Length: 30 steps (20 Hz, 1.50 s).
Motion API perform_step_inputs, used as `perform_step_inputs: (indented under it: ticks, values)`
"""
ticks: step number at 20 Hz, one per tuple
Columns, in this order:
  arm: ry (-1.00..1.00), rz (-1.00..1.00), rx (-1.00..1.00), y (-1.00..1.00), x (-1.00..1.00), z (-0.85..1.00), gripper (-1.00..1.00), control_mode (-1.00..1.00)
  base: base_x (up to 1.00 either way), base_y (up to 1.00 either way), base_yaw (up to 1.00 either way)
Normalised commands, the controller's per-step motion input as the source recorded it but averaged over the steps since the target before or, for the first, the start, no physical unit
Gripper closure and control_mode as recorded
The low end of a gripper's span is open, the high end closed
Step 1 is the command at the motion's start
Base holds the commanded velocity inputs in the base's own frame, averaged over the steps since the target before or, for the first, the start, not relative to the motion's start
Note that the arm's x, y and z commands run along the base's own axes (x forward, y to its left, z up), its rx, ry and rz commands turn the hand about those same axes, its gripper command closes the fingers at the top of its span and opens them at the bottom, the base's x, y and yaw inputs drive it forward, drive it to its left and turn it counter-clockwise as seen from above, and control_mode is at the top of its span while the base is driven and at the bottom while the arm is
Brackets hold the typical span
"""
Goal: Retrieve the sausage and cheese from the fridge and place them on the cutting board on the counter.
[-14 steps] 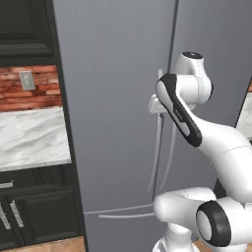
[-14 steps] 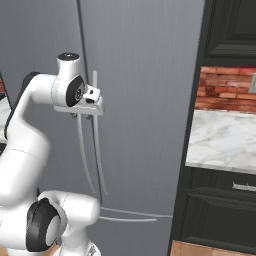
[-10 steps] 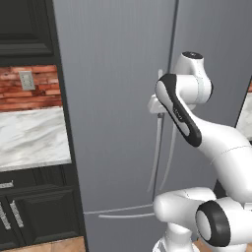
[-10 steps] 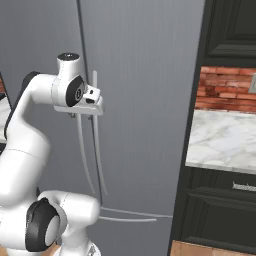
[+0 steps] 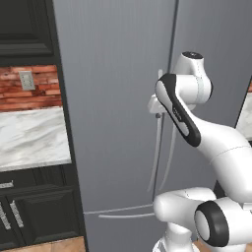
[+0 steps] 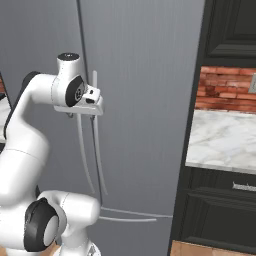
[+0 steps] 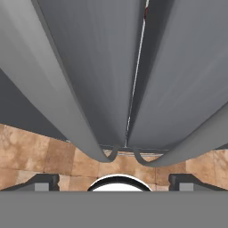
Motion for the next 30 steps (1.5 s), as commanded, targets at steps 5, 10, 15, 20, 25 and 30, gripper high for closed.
perform_step_inputs:
  ticks: [5,10,15,20,25,30]
  values:
    - [0.0,0.0,0.0,0.0,0.0,0.0,-1.0,1.0,-0.1,0.0,0.0]
    - [0.0,0.0,0.0,0.0,0.0,0.0,-1.0,1.0,-0.4,-0.04,0.0]
    - [0.0,0.0,0.0,0.0,0.0,0.0,-1.0,1.0,-0.42,-0.01,0.0]
    - [0.0,0.0,0.0,0.0,0.0,0.0,-1.0,1.0,-0.45,0.0,0.0]
    - [0.0,0.0,0.0,0.0,0.0,0.0,-1.0,1.0,-0.64,0.0,0.0]
    - [0.0,0.0,0.0,0.0,0.0,0.0,-1.0,1.0,-0.47,0.0,0.0]
